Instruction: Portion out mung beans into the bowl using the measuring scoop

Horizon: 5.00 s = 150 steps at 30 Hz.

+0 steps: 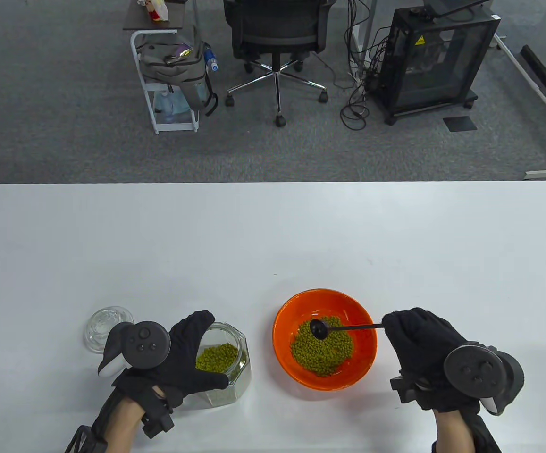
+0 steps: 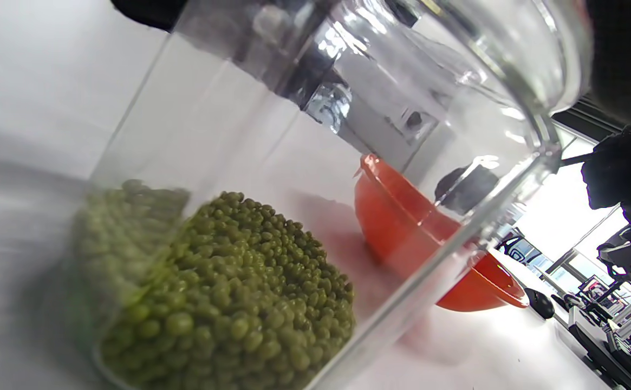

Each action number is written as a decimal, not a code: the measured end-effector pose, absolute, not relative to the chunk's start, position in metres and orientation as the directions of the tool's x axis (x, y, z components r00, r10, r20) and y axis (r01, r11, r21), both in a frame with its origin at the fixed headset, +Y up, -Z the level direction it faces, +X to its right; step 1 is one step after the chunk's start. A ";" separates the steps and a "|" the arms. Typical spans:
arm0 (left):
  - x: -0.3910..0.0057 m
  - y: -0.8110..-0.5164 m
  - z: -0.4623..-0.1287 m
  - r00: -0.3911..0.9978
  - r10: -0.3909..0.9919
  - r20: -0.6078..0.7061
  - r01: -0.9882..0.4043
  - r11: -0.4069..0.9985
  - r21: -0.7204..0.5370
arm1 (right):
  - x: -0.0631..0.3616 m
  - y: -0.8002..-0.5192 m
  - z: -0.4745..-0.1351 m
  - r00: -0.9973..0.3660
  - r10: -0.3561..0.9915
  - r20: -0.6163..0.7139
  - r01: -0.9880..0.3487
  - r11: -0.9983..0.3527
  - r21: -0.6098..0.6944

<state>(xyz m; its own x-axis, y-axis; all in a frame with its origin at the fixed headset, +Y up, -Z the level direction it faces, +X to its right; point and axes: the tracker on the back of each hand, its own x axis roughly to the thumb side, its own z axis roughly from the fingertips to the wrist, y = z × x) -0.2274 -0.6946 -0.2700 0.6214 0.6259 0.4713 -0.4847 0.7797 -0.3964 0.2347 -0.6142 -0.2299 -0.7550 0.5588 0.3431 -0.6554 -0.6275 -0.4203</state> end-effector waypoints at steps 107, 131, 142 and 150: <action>-0.320 -0.687 -0.278 0.879 0.443 0.177 -0.460 0.885 0.072 | 0.265 -0.745 -0.334 -0.932 0.109 -0.345 -0.245 -0.891 0.382; -0.317 -0.689 -0.279 0.887 0.429 0.168 -0.441 0.896 0.042 | 0.254 -0.753 -0.337 -0.934 -0.065 -0.351 -0.100 -0.896 0.432; -0.315 -0.690 -0.280 0.891 0.425 0.160 -0.433 0.901 0.016 | 0.266 -0.761 -0.336 -0.922 -0.004 -0.386 -0.196 -0.857 0.476; -0.314 -0.691 -0.280 0.892 0.423 0.156 -0.430 0.903 0.009 | 0.273 -0.764 -0.336 -0.910 0.029 -0.414 -0.248 -0.839 0.484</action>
<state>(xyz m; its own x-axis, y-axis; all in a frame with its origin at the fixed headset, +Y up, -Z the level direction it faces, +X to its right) -0.3143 -0.6908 -0.2798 0.8925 0.4231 0.1564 -0.4297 0.9029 0.0093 0.2733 -0.7640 -0.3357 -0.9096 0.0293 -0.4145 -0.2477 -0.8391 0.4843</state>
